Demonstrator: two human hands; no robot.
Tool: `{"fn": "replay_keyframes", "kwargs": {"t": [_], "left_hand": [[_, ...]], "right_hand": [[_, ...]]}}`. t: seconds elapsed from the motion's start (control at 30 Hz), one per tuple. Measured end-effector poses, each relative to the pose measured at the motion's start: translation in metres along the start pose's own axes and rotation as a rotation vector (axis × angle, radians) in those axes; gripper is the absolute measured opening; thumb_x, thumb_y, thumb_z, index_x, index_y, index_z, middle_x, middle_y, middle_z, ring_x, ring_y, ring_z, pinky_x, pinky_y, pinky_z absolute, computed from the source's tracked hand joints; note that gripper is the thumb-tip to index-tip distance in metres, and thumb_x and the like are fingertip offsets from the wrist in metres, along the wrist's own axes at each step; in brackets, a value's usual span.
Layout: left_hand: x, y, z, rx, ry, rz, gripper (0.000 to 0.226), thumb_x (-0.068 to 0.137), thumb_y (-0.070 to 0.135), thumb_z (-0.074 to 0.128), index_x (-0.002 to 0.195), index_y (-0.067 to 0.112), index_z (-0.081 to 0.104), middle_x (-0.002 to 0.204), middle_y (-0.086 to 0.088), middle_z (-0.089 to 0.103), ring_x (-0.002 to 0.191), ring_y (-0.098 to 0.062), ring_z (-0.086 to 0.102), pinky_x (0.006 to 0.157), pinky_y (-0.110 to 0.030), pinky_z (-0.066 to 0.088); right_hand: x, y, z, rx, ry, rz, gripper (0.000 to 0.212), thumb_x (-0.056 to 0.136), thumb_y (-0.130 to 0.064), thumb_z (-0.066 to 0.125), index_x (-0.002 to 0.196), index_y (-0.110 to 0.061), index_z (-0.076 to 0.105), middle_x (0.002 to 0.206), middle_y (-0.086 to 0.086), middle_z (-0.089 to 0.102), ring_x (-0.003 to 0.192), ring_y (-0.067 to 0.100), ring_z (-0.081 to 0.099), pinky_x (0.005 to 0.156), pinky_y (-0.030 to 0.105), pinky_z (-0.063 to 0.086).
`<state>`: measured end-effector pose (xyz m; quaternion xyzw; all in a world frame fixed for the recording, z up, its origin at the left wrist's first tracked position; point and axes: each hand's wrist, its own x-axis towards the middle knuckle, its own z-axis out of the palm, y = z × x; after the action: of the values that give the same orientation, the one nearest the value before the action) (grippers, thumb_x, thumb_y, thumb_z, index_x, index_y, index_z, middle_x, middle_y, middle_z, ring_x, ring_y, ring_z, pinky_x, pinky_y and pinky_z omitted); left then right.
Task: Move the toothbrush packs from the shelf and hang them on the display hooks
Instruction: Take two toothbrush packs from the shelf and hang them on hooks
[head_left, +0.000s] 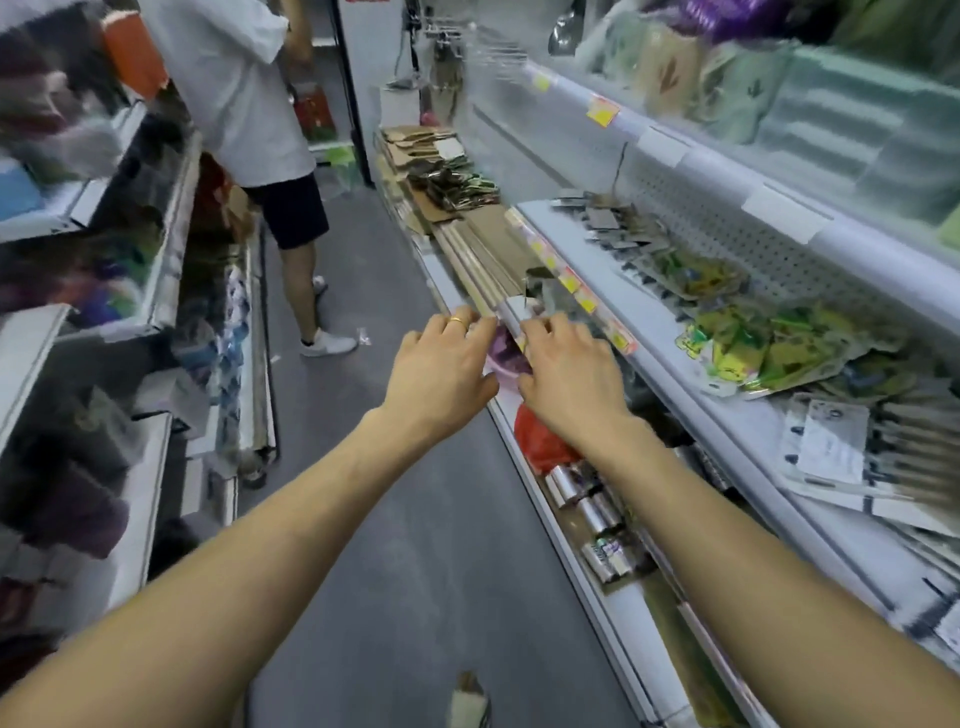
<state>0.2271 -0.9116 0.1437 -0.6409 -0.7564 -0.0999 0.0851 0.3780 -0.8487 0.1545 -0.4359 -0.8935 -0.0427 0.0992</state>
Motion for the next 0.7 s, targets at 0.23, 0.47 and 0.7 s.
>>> {"fn": "replay_keyframes", "kwargs": {"t": [0.23,0.47,0.7], "left_hand": [[0.138,-0.071,0.032,-0.041,-0.004,0.023,0.058,0.089,0.037,0.067,0.142,0.018,0.053,0.145,-0.007,0.054,0.125,-0.035,0.056,0.087,-0.049,0.051],[0.293,-0.162,0.086,-0.052,-0.017,0.136,0.06,0.09,0.04,0.066,0.144,0.018,0.05,0.15,-0.006,0.051,0.131,-0.034,0.052,0.092,-0.051,0.051],[0.456,-0.213,0.125,-0.087,-0.127,0.411,0.062,0.093,0.041,0.065,0.147,0.019,0.046,0.149,-0.007,0.049,0.131,-0.036,0.051,0.097,-0.054,0.051]], "right_hand": [[0.152,0.003,0.029,-0.006,-0.021,0.029,0.047,0.09,-0.027,0.066,0.134,-0.014,0.054,0.126,0.014,0.058,0.118,0.039,0.058,0.09,0.05,0.051],[0.313,0.0,0.09,-0.016,-0.05,0.152,0.047,0.091,-0.037,0.063,0.131,-0.014,0.053,0.13,0.012,0.054,0.122,0.037,0.055,0.095,0.048,0.047],[0.441,0.024,0.123,0.004,-0.075,0.419,0.051,0.094,-0.031,0.062,0.141,-0.016,0.049,0.134,0.011,0.052,0.125,0.037,0.053,0.095,0.049,0.047]]}}
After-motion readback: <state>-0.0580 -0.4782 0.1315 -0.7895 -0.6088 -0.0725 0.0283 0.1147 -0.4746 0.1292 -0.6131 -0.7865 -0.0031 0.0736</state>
